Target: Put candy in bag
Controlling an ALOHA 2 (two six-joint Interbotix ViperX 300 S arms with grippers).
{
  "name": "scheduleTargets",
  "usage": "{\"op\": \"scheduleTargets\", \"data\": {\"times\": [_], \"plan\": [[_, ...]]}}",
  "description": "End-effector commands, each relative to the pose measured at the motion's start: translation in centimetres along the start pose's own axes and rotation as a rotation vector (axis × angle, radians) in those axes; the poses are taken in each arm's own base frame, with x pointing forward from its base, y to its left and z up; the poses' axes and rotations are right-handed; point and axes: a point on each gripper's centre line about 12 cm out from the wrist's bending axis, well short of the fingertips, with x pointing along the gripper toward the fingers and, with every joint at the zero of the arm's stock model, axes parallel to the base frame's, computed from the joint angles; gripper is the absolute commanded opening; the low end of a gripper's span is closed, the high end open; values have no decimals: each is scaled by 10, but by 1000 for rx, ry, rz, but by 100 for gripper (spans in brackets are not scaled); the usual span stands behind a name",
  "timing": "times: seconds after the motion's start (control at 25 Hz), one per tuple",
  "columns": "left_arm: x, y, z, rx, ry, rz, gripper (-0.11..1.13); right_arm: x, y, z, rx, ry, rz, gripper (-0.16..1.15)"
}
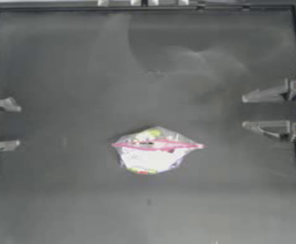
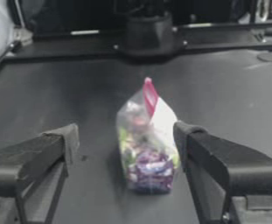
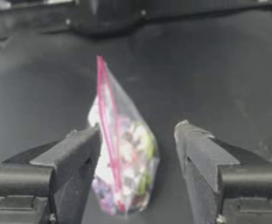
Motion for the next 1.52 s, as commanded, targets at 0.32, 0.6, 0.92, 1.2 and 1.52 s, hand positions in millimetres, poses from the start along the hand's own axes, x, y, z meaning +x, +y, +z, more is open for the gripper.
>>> {"op": "scheduleTargets", "data": {"times": [0.32,0.6,0.92,1.2,1.52], "plan": [[-10,3,0,-7,-46,27,96,-16,-7,-1,25,-71,-27,87],[-14,7,-2,-9,-54,63,96,-26,-12,-5,36,-111,-50,87],[-19,9,-5,-13,-64,87,97,-37,-19,-14,56,-143,-88,87],[-26,11,-5,-41,-104,109,96,-43,-19,-24,99,-161,-86,87],[-26,9,-5,-62,-106,89,96,-45,-17,-32,107,-166,-64,87]]}}
